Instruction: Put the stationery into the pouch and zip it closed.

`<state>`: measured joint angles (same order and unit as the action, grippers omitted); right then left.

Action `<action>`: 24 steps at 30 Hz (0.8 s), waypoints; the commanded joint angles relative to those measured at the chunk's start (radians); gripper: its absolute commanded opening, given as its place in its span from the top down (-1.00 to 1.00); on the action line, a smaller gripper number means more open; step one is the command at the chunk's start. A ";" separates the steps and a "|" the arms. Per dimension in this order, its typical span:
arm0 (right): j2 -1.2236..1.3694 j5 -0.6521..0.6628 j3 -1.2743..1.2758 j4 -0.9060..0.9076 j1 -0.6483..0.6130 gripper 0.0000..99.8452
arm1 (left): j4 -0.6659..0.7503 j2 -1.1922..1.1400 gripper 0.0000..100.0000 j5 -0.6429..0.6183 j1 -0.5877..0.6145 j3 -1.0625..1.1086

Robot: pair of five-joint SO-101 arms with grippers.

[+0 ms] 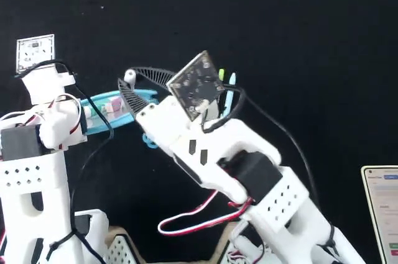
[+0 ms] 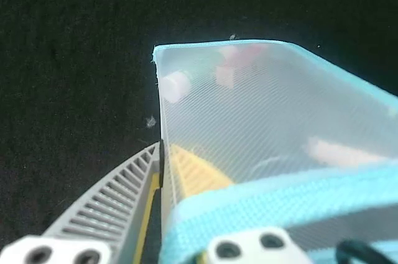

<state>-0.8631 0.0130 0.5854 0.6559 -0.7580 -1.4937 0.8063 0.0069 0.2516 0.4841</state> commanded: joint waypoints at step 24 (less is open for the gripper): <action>-0.142 0.238 -0.134 0.413 -0.097 0.80 | 0.012 -0.011 0.94 0.000 0.008 0.005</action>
<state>-0.9214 0.2401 0.6099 0.9597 -0.9283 -1.4937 0.8063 0.0100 0.2516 0.4856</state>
